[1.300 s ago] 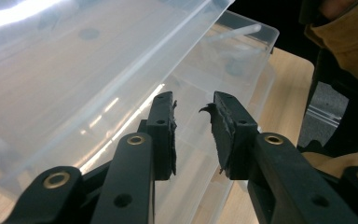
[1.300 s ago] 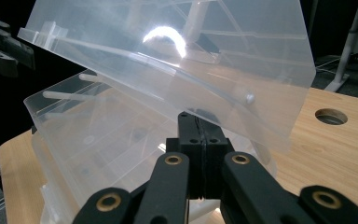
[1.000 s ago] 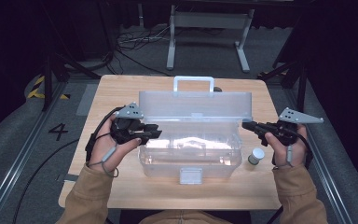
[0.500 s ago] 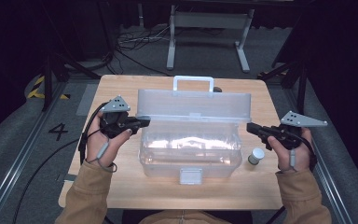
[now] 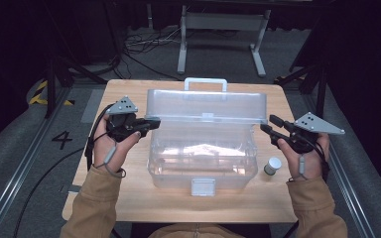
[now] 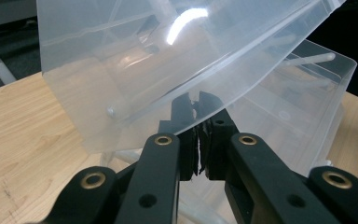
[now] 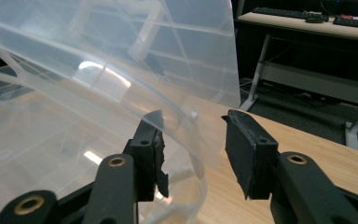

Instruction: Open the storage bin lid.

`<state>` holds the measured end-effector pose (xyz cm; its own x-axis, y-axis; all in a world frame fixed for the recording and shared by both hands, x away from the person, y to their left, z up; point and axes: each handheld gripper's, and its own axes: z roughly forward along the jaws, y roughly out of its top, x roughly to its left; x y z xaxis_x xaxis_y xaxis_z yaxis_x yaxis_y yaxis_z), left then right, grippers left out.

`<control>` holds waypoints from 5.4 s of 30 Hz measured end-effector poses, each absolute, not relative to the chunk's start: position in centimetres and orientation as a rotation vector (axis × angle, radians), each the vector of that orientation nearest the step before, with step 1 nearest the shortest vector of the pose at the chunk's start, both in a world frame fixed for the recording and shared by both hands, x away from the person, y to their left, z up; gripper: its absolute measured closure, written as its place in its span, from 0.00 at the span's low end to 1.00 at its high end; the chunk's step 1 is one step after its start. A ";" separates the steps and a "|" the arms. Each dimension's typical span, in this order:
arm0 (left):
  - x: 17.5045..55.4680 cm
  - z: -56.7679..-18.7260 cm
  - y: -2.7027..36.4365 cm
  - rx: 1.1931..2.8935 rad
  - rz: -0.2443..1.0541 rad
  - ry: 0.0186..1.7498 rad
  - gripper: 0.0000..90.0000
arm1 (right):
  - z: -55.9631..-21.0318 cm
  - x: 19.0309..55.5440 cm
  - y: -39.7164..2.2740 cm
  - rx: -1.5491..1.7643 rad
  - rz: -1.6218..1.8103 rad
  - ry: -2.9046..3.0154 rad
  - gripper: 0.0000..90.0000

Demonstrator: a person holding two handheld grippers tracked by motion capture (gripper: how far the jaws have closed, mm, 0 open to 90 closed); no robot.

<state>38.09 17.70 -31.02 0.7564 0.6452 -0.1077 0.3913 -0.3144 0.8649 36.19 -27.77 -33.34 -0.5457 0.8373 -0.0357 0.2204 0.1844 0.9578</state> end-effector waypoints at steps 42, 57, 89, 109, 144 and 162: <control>34.8 -31.8 17.5 2.053 0.164 0.667 0.70 | -30.6 42.2 -25.3 1.036 1.286 1.765 0.82; 33.9 -31.6 18.4 2.028 0.159 0.661 0.68 | -29.6 44.9 -25.0 1.050 1.213 1.791 0.85; 33.8 -35.7 17.1 2.179 -0.026 0.574 0.68 | -29.4 48.4 -25.2 1.117 1.215 1.834 0.86; 34.1 -38.9 15.6 2.296 -0.132 0.563 0.69 | -29.7 50.1 -25.6 1.163 1.263 1.842 0.89; 35.0 -40.3 16.1 2.255 -0.201 0.576 0.82 | -31.0 52.6 -24.9 1.209 1.241 1.777 0.93; 34.7 -41.4 14.3 2.352 -0.106 0.527 0.83 | -32.0 54.3 -24.9 1.218 1.233 1.776 0.94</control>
<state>34.68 14.34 -41.42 0.9134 0.3423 -0.2201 0.4008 -0.6624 0.6330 54.26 -24.87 -32.00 -0.3588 0.9334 -0.0026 0.3242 0.1273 0.9374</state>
